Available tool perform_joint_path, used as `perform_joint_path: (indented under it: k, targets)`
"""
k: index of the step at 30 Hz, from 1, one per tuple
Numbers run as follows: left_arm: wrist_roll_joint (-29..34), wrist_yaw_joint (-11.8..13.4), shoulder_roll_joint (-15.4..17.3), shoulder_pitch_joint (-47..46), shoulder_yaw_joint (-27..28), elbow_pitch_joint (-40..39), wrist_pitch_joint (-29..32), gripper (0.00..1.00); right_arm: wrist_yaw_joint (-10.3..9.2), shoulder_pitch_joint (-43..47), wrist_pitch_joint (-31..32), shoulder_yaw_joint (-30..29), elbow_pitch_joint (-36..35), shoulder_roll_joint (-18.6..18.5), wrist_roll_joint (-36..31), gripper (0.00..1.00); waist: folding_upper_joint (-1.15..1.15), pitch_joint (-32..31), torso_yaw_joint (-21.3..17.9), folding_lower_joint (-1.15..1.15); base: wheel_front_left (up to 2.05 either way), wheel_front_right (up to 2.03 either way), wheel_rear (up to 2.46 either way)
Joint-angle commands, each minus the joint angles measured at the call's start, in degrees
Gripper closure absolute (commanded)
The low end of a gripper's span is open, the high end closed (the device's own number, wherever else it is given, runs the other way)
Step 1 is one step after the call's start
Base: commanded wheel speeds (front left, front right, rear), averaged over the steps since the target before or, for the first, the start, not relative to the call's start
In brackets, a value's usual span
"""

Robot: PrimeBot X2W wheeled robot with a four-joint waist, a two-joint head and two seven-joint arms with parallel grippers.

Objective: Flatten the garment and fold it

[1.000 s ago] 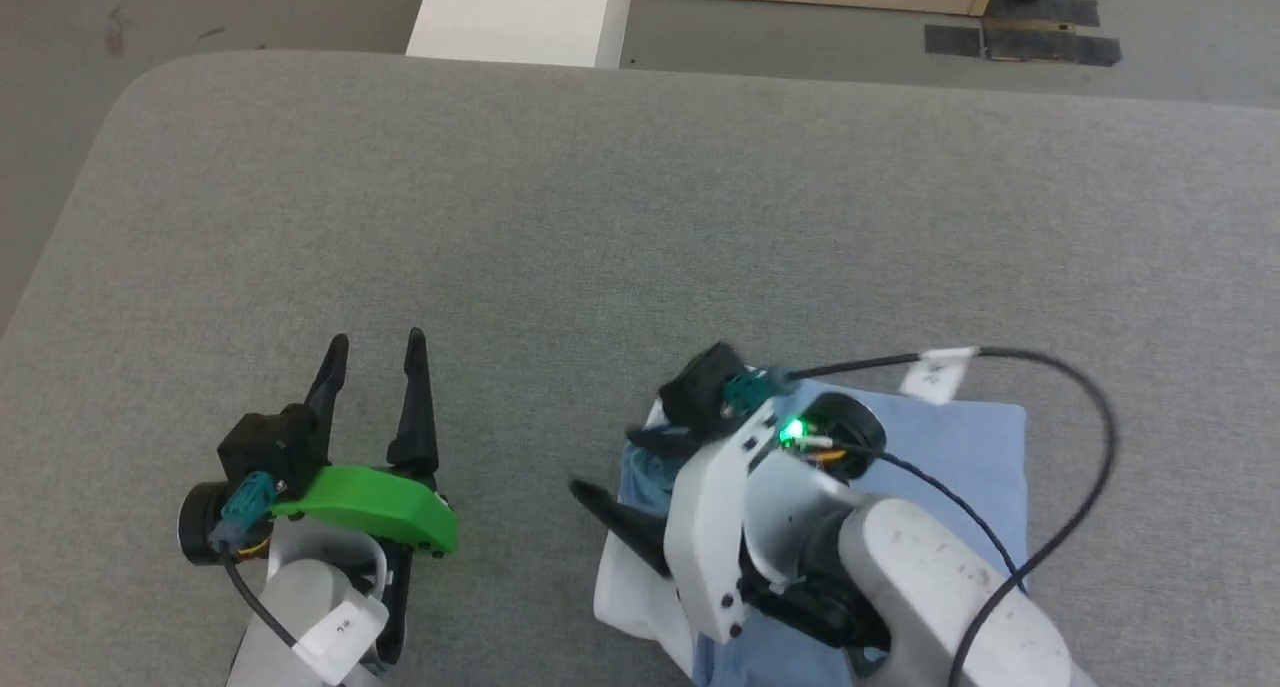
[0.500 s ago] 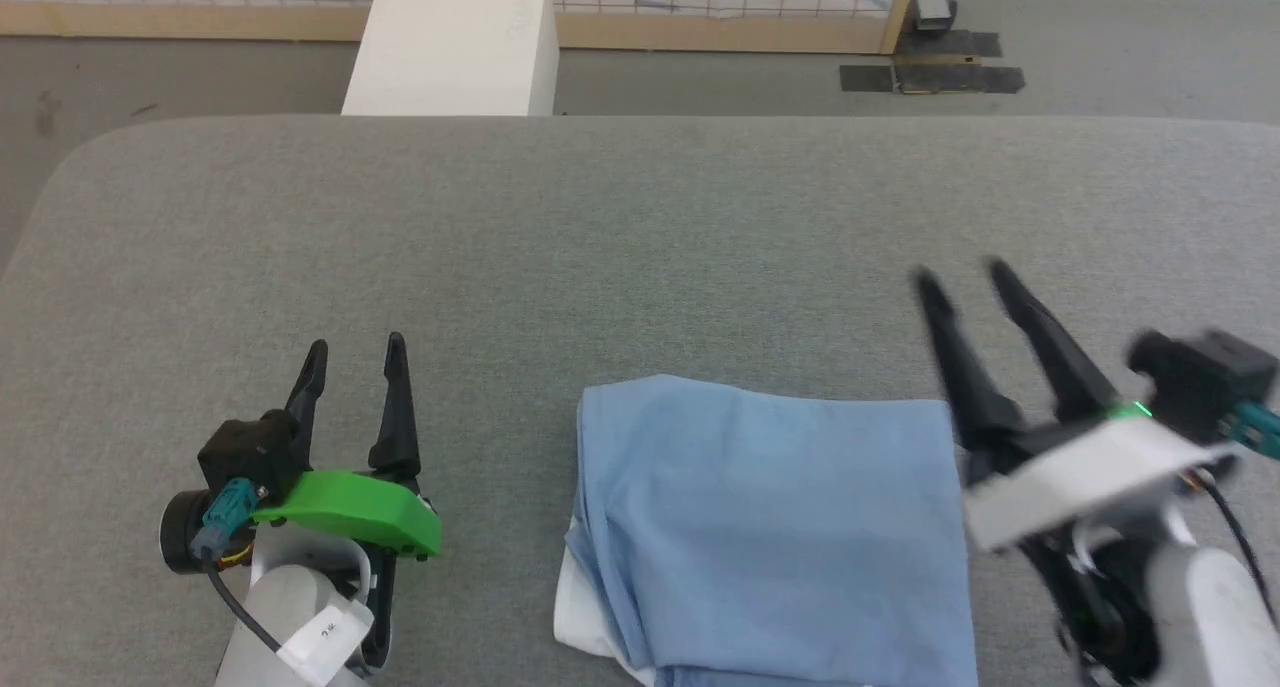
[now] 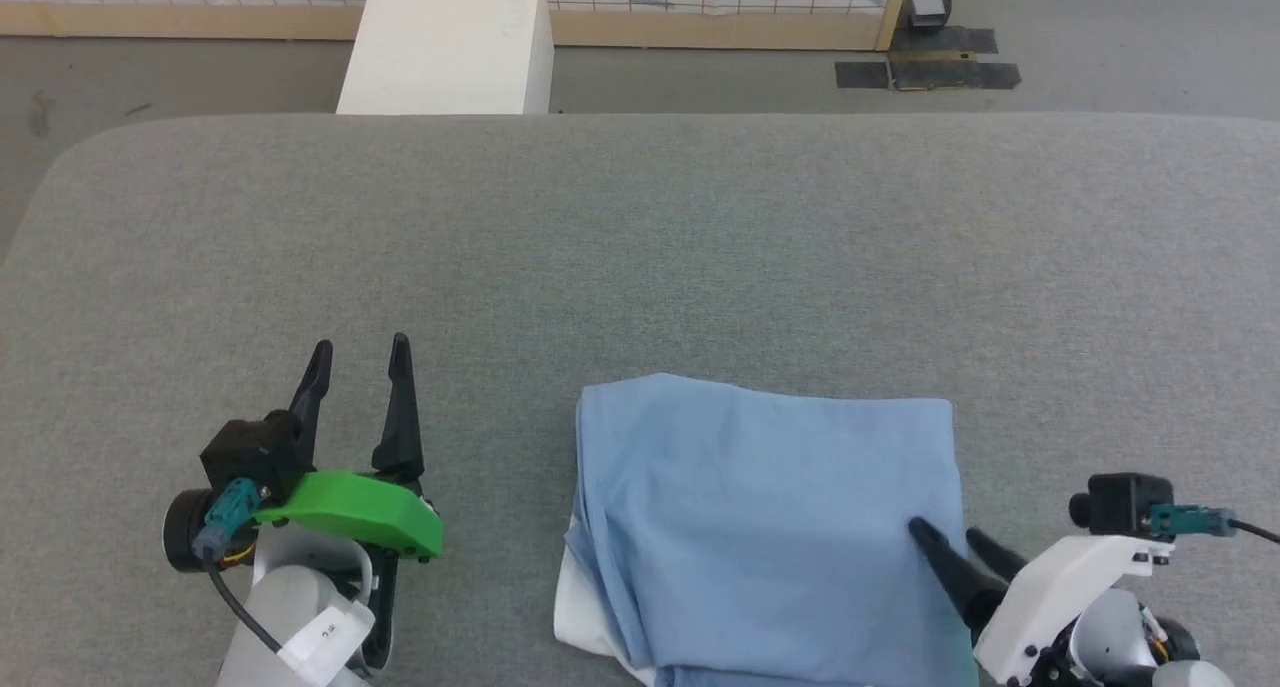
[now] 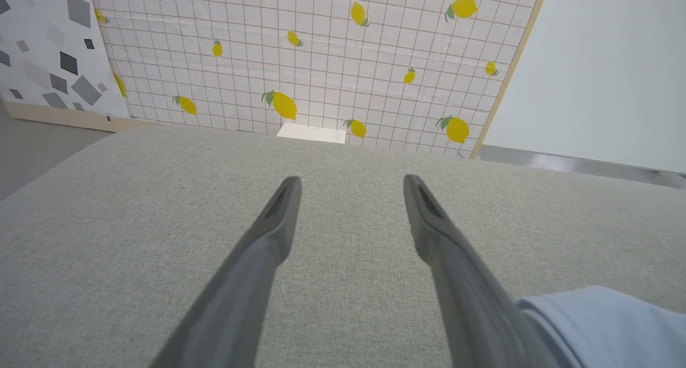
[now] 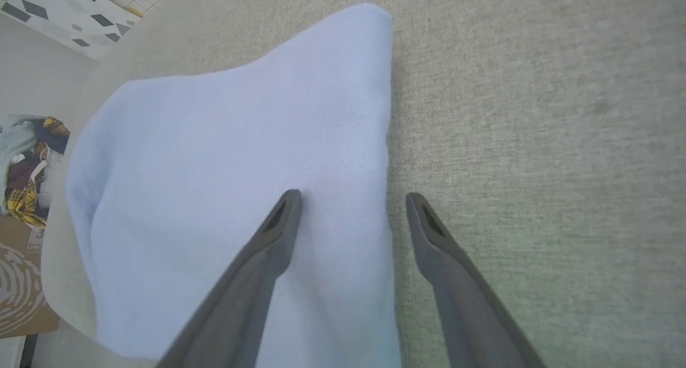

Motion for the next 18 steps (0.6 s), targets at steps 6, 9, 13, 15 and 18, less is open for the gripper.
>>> perform_joint_path:
  k: [6, 9, 13, 15, 18]
  targets:
    - [0.7, -0.5, -0.1, 0.2, -0.4, 0.5, -0.3, 0.00, -0.08, -1.6, 4.3, 0.5, 5.2, 0.1, 2.1, 0.00, 0.00, 0.1, 1.3, 0.00, 0.00, 0.00, 0.00]
    - [0.7, -0.5, -0.2, 0.4, -0.4, 0.7, -0.3, 0.00, -0.08, -2.1, 6.4, 1.9, 6.8, 0.1, 2.0, 0.00, 0.00, -0.1, 1.7, 0.00, 0.00, 0.00, 0.00]
    - [0.7, -0.5, -0.3, 0.8, -0.2, 0.8, -0.3, 0.00, -0.08, -2.9, 7.3, 3.2, 5.6, 0.1, 1.1, 1.00, 0.00, -0.5, 1.6, 0.00, 0.00, 0.00, 0.00]
    - [0.7, -0.4, -0.3, 1.1, 0.2, 0.7, -0.3, 0.00, -0.08, -3.9, 7.7, 3.4, 3.6, 0.1, -1.5, 1.00, 0.00, -0.6, 1.1, 0.00, 0.00, 0.00, 0.00]
    - [0.6, -0.3, -0.1, 1.5, 0.8, 0.4, -0.3, 0.00, -0.08, -6.7, 9.8, 4.3, -0.7, 0.1, -8.6, 1.00, 0.00, -0.6, -0.3, 0.00, 0.00, 0.00, 0.00]
